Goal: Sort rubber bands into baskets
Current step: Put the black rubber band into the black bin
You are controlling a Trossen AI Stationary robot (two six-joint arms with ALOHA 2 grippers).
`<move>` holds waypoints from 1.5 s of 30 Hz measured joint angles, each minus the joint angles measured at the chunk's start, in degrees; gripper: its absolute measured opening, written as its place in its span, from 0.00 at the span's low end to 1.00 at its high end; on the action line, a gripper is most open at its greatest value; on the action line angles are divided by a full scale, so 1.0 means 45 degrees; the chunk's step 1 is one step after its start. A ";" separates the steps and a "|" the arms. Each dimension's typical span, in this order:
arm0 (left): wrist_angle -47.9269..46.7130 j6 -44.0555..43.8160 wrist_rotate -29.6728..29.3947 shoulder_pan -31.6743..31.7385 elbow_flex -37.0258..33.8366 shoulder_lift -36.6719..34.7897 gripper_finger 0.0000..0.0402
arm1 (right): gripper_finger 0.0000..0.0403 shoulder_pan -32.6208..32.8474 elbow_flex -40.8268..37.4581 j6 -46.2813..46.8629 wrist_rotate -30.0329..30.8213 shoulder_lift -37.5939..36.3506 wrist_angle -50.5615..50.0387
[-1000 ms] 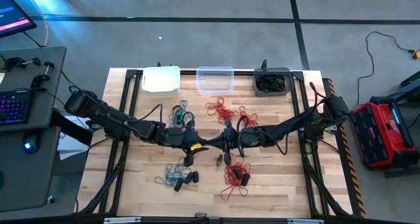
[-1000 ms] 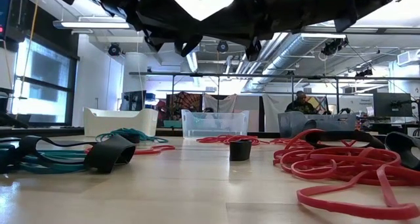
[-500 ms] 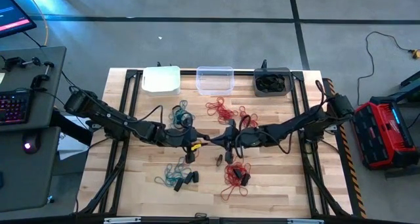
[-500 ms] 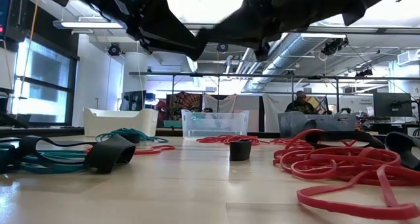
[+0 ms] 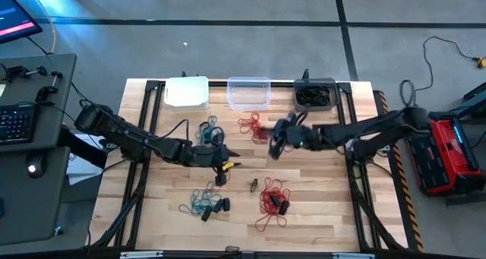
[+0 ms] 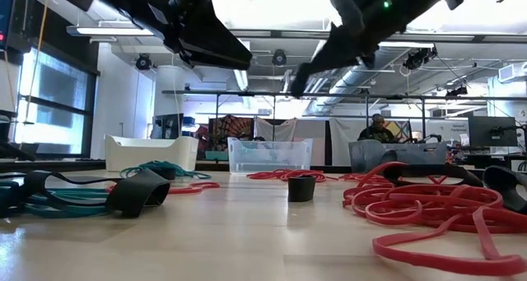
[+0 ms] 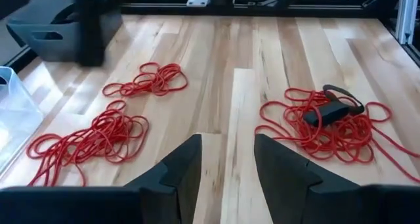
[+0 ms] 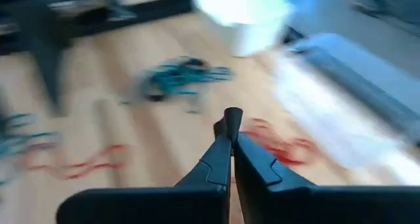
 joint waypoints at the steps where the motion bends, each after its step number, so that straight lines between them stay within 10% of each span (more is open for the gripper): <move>1: -0.0004 0.0000 0.0229 0.0103 0.0000 0.0000 0.33 | 0.00 -0.0335 0.0000 0.0059 0.0132 -0.0303 -0.0546; 11: 0.0491 0.0117 0.2335 0.0999 -0.0005 0.0546 0.33 | 0.00 -0.4337 -0.0014 -0.0032 0.0603 -0.1502 -0.4593; 26: 0.1437 0.0556 0.4370 0.1858 -0.0015 0.1681 0.33 | 0.00 -0.9468 -0.0049 -0.1109 -0.0776 -0.0754 -0.4822; 37: 0.1981 0.1252 0.5645 0.2278 -0.0010 0.1672 0.33 | 0.01 -1.0173 -0.0053 -0.1385 -0.1647 0.0849 -0.4625; 45: 0.1978 0.1771 0.7027 0.2521 -0.0010 0.1671 0.33 | 0.23 -0.9523 0.0324 -0.1755 -0.0929 0.0795 -0.5063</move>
